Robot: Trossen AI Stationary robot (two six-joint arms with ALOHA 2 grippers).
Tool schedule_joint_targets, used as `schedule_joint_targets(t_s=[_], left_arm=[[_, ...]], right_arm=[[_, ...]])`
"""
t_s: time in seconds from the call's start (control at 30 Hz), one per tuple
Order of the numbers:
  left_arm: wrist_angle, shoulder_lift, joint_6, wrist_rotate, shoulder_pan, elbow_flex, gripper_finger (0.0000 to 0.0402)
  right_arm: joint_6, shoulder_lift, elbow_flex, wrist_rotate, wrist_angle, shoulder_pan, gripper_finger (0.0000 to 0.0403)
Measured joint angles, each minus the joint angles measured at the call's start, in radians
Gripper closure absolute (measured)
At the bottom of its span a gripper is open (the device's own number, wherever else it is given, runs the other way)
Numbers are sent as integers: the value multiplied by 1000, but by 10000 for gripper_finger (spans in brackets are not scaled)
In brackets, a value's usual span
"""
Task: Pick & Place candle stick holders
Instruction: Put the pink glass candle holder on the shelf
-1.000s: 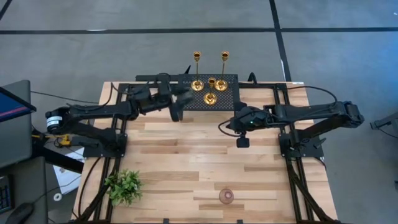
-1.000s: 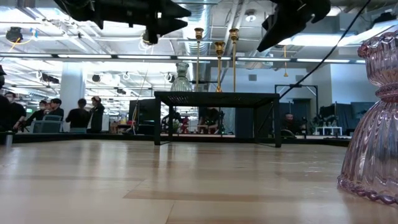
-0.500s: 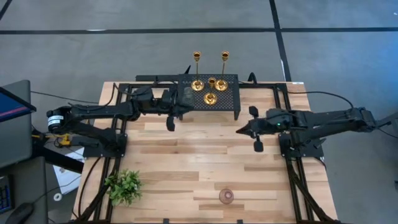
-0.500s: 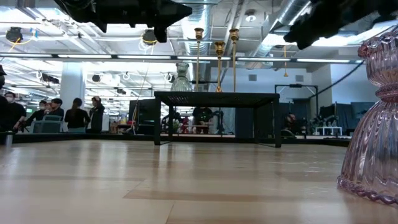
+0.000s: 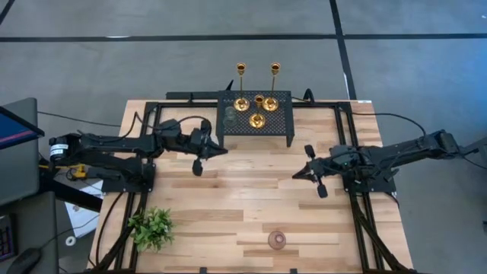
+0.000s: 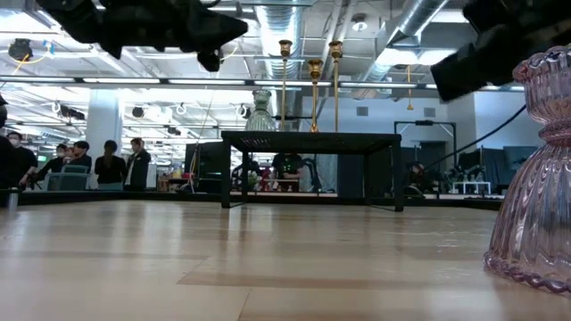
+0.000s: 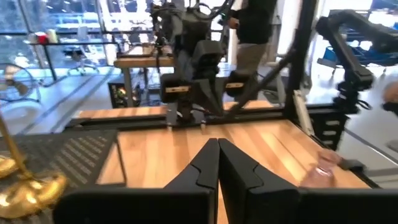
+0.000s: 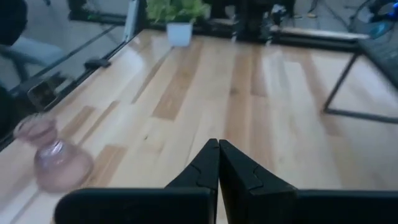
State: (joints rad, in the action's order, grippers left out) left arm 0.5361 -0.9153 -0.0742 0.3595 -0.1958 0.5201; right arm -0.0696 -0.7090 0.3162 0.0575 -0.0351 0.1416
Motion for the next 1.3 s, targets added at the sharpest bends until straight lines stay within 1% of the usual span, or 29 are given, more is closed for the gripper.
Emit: schedule_joint_targets(t_s=[0.07,0.23,0.37,0.57,0.77,0.87,0.93,1.0,1.1,1.3], left_arm=[[3,19,0,3,13,-18,397],[5,54,-1,0,41,-61,397],[11,57,-1,1,62,-68,396],[9,57,0,1,91,-68,395],[8,57,0,1,94,-68,397],[8,57,3,1,94,-68,396],[8,57,3,1,94,-68,394],[8,57,3,1,94,-68,393],[8,56,3,1,94,-68,395],[9,56,7,1,94,-68,396]], right_arm=[[1,1,-25,15,-20,19,403],[2,2,-101,59,-137,63,403],[57,2,-166,75,-208,91,403],[147,2,-226,76,-214,122,403],[149,0,-240,77,-201,142,403],[150,0,-240,79,-163,162,403],[150,0,-240,105,-129,176,403],[159,-11,-240,132,-121,194,403],[185,-37,-240,132,-144,219,403],[168,-111,-240,128,-185,250,403]])
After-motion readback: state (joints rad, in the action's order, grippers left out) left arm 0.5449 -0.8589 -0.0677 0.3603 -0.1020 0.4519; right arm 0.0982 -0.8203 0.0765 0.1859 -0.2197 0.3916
